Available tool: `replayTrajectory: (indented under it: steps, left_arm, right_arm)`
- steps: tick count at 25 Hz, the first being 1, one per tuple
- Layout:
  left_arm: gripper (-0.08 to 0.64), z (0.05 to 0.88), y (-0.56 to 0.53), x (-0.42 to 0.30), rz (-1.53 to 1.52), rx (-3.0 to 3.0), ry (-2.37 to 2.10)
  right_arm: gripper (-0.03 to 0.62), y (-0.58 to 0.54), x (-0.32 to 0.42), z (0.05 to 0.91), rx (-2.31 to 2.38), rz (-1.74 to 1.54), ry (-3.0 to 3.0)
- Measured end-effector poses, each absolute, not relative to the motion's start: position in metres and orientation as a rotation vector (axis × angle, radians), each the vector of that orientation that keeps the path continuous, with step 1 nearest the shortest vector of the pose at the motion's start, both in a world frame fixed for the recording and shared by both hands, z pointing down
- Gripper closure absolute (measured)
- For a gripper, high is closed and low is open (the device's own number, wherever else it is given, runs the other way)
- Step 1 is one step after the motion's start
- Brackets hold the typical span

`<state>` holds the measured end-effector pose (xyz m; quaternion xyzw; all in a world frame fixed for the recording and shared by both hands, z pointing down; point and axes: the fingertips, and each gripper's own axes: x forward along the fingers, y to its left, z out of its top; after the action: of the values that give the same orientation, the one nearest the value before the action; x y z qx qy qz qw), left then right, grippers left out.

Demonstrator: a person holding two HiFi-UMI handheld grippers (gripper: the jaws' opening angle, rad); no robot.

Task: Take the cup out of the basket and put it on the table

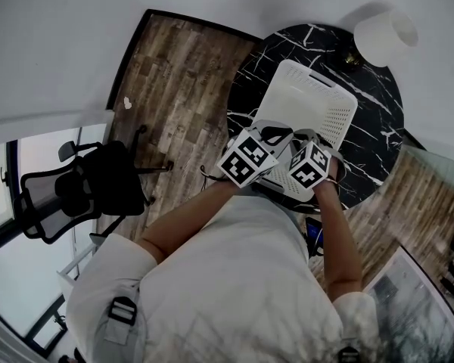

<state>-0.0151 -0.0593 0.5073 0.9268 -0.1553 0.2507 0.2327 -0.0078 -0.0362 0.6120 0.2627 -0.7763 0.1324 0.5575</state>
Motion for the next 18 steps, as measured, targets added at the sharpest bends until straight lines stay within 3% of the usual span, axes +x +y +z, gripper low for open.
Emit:
replayTrajectory:
  steps: [18]
  left_arm:
    - [0.554, 0.481, -0.045, -0.018, 0.670, 2.606, -0.457]
  right_arm:
    - [0.566, -0.021, -0.008, 0.541, 0.690, 0.251, -1.883]
